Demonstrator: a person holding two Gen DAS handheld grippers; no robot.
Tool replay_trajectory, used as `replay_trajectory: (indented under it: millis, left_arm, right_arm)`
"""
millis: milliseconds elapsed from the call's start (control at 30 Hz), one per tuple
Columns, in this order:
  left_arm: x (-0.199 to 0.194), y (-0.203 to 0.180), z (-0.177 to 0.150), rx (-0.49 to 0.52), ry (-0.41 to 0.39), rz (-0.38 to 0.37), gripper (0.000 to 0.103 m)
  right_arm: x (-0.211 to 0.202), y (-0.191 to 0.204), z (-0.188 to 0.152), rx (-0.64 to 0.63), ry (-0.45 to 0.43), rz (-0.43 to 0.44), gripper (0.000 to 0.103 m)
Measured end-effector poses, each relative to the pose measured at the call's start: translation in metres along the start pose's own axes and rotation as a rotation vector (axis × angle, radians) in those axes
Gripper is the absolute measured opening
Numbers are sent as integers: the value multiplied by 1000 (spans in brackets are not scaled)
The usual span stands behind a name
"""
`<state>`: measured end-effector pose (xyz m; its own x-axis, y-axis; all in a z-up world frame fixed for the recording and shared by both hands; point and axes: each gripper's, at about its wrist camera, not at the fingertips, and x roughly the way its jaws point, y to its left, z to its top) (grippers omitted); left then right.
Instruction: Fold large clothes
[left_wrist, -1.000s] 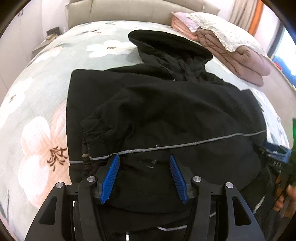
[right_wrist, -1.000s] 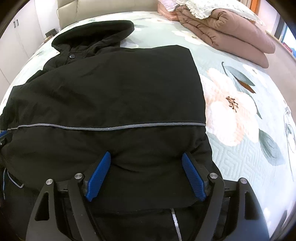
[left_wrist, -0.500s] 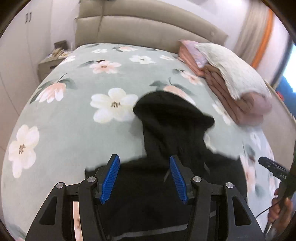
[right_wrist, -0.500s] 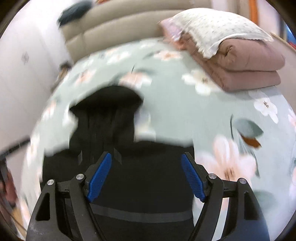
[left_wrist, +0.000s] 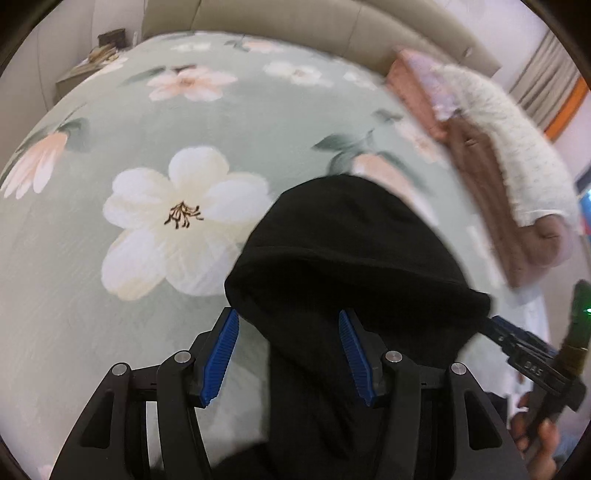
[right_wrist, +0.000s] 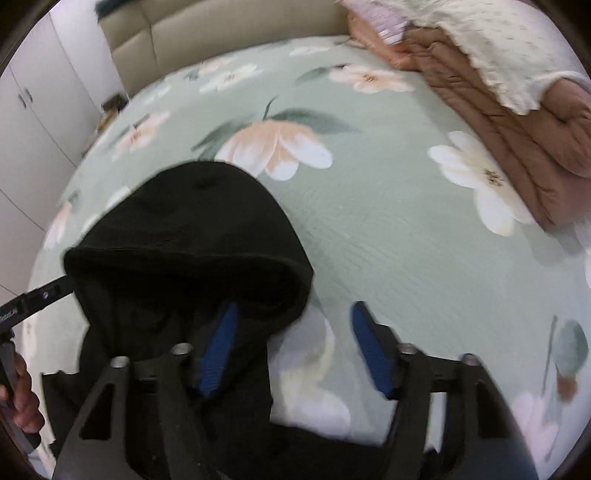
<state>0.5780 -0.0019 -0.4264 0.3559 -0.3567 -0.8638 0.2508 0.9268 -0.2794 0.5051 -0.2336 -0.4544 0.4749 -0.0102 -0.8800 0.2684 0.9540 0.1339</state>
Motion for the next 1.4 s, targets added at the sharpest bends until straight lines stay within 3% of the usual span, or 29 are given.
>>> replay_trajectory:
  millis: [33, 67, 100, 233, 267, 300, 400, 467, 500, 600, 667, 767, 833, 967, 1033, 1100, 1167, 1233, 1267, 1333, 1400]
  left_arm:
    - [9, 1, 2, 6, 12, 26, 48]
    - [14, 3, 3, 19, 2, 71, 17]
    - [15, 10, 3, 8, -6, 102, 11]
    - [-18, 57, -9, -186, -88, -56, 9]
    - [-28, 67, -15, -223, -100, -124, 9]
    - [-35, 72, -20, -238, -96, -146, 9]
    - [-15, 74, -29, -186, -38, 20, 8]
    - [15, 86, -35, -229, 48, 25, 8]
    - [22, 92, -40, -257, 69, 1, 8]
    - [-7, 100, -45, -261, -56, -110, 8]
    - [-33, 95, -39, -231, -142, -123, 8]
    - [-60, 68, -13, -130, -225, -152, 13]
    - [-62, 40, 4, -44, -228, -197, 15]
    - [-26, -22, 29, 100, -154, -221, 15]
    - [2, -27, 31, 118, -68, -227, 15]
    - [38, -24, 14, 143, 85, -209, 15]
    - [55, -12, -9, 154, 159, -217, 15]
    - [55, 8, -24, 96, 139, -288, 15]
    - [55, 19, -25, 34, 138, -343, 15]
    - [57, 28, -23, -25, 134, -384, 15]
    - [55, 24, -26, 12, 99, -368, 15]
  right_arm:
    - [7, 0, 1, -7, -6, -13, 32]
    - [9, -2, 1, -15, -12, -24, 13]
    - [8, -4, 0, -13, -18, -17, 13]
    - [-27, -24, -11, -1, -102, 75, 9]
    - [-28, -23, -14, -15, -106, 69, 9]
    - [-25, -21, -17, -31, -101, 50, 9]
    - [9, -23, -23, -35, -16, 33, 9]
    - [31, -34, -26, 8, 54, 80, 9]
    - [31, -40, -25, 32, 52, 109, 10]
    - [15, -46, -23, 37, 57, 152, 25]
    - [-4, -43, -24, -7, 34, 177, 38]
    - [-37, -33, -21, -59, -43, 179, 58]
    - [-57, -20, -9, -59, -129, 169, 60]
    - [-55, 7, 19, -34, -166, 201, 60]
    - [-43, 20, 28, -65, -156, 196, 60]
    - [-21, 30, 30, -121, -94, 169, 60]
    - [5, 34, 25, -162, -14, 167, 60]
    - [41, 35, 12, -203, 94, 149, 59]
    - [52, 36, 4, -222, 101, 124, 59]
    - [50, 37, -4, -243, 40, 98, 61]
    - [42, 35, -4, -225, 33, 85, 62]
